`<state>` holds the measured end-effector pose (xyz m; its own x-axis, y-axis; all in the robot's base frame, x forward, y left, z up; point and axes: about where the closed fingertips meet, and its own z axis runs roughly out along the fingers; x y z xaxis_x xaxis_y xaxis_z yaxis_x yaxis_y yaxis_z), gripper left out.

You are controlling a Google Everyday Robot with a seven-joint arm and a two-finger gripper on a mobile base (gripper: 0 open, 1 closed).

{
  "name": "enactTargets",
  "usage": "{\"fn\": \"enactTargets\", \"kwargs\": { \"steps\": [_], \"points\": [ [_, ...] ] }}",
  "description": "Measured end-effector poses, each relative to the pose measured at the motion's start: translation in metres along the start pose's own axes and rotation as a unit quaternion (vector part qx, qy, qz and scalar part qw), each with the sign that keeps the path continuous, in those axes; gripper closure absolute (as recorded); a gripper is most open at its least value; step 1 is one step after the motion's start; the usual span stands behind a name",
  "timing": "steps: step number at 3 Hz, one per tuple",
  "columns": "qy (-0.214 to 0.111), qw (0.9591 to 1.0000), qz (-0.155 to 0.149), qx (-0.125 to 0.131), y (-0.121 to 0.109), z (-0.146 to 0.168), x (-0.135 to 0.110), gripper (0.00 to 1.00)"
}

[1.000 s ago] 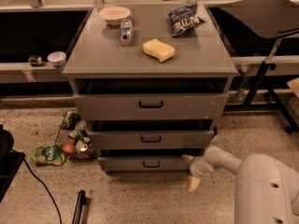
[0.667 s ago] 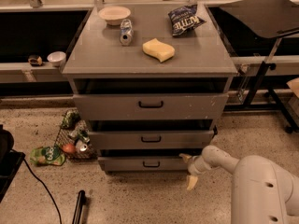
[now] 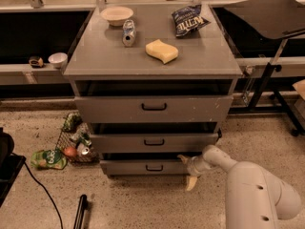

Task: Open bottom drawer

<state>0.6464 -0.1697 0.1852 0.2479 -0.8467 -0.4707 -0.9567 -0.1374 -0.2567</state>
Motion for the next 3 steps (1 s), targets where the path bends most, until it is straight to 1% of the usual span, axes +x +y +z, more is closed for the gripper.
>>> {"fn": "enactTargets", "kwargs": {
  "steps": [1, 2, 3],
  "points": [
    [-0.021, 0.9995, -0.021, -0.014, -0.007, 0.015, -0.009, 0.0],
    [-0.037, 0.9981, -0.045, -0.02, -0.002, 0.022, -0.022, 0.19],
    [-0.048, 0.9969, -0.052, -0.033, 0.023, 0.024, -0.034, 0.42]
  ]
}}
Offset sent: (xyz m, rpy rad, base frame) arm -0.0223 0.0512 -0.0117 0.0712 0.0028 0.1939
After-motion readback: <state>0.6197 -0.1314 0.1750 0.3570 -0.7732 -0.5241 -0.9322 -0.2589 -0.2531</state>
